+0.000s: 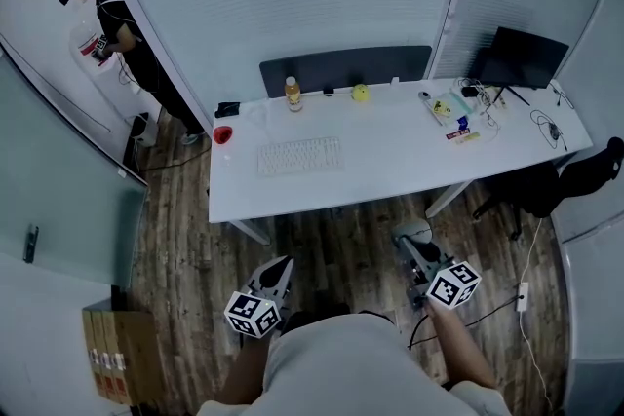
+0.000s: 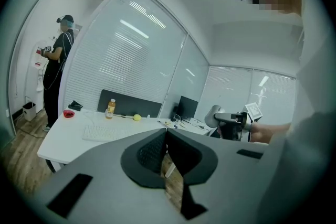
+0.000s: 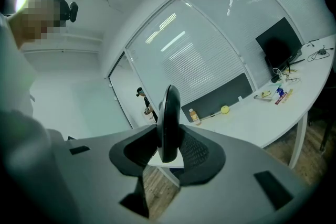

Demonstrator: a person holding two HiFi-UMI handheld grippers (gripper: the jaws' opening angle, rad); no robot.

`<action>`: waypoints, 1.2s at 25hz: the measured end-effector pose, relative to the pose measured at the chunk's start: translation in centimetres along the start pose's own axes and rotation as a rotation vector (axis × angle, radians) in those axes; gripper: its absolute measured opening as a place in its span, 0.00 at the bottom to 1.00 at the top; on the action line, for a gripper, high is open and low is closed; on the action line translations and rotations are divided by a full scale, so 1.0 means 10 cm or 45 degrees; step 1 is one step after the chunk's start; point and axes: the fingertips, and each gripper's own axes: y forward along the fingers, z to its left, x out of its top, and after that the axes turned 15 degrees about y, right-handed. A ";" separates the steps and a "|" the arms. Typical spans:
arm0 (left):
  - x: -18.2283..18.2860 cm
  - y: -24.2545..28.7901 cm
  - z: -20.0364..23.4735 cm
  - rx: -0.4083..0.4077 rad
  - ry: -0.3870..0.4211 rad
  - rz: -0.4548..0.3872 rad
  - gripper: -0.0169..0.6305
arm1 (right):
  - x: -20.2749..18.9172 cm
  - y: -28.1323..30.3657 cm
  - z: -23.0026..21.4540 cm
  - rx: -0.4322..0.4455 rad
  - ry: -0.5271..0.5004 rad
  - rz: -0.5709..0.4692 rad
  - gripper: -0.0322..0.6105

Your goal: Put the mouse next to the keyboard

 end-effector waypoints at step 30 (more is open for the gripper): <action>0.06 0.99 0.87 -0.060 -0.032 0.052 0.05 | 0.32 0.86 -0.52 -0.089 0.057 0.016 0.27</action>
